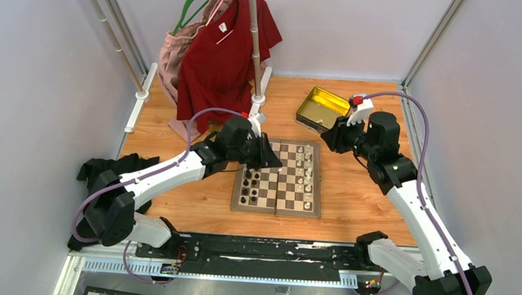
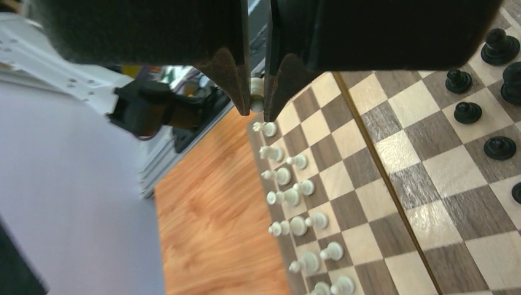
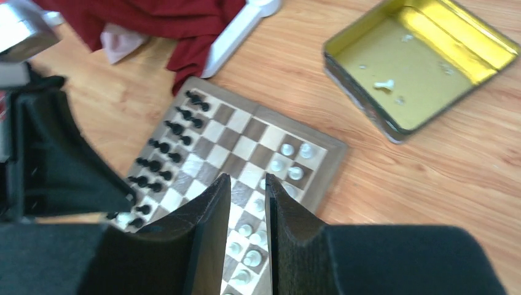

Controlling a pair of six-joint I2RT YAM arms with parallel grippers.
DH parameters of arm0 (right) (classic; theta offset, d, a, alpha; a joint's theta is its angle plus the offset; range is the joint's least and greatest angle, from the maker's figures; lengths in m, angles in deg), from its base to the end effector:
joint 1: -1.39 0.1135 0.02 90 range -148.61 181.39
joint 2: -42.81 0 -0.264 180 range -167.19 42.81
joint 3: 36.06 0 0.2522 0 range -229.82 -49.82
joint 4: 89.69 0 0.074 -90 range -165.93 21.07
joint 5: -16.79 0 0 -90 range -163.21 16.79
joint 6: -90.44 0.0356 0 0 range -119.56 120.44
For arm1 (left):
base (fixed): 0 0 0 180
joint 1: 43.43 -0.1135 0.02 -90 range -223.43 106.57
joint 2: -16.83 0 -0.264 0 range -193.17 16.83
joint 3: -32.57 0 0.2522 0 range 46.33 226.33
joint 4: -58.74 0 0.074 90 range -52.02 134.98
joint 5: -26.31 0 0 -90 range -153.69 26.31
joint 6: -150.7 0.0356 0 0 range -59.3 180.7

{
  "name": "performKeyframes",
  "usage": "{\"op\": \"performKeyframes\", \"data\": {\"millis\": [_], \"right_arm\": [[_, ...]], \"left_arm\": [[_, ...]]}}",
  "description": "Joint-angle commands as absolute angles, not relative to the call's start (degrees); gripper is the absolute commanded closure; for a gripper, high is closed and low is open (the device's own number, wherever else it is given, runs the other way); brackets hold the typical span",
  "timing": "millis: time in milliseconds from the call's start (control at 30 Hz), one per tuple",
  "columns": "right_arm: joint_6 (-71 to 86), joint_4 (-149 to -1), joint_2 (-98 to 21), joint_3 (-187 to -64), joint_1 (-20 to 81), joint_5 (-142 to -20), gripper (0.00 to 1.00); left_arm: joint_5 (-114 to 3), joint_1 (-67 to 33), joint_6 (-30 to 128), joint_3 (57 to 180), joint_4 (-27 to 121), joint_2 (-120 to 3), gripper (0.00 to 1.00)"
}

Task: Set up the chess pieces on the board
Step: Place the chess piece on the chessboard.

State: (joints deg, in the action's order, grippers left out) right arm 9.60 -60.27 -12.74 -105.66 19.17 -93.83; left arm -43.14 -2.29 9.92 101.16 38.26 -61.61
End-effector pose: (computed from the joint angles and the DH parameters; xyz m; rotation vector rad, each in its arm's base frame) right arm 0.2045 0.0788 0.3640 -0.3958 1.8300 0.6574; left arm 0.2239 -0.2122 0.2748 0.0460 2.3616 -1.2647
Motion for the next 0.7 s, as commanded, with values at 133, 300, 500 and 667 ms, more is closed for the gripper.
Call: {"op": "performKeyframes", "data": {"millis": [133, 300, 500, 667], "right_arm": [[9.78, -65.72, -3.98, -96.17, 22.12, -76.06, 0.69], [8.54, -66.68, -0.69, -91.99, 29.88, -63.56, 0.69], [8.85, -66.72, 1.67, -88.69, 36.88, -53.82, 0.69], [9.62, -66.16, 3.67, -87.0, 40.7, -48.36, 0.69]], "left_arm": [[-63.08, 8.13, 21.11, 93.01, 42.45, -58.21, 1.0], [-72.69, 14.86, 23.03, 86.88, 49.59, -58.61, 1.0], [-83.53, 22.23, 25.67, 83.96, 57.02, -62.22, 1.0], [-91.09, 26.67, 28.79, 83.5, 63.03, -66.3, 1.0]]}}
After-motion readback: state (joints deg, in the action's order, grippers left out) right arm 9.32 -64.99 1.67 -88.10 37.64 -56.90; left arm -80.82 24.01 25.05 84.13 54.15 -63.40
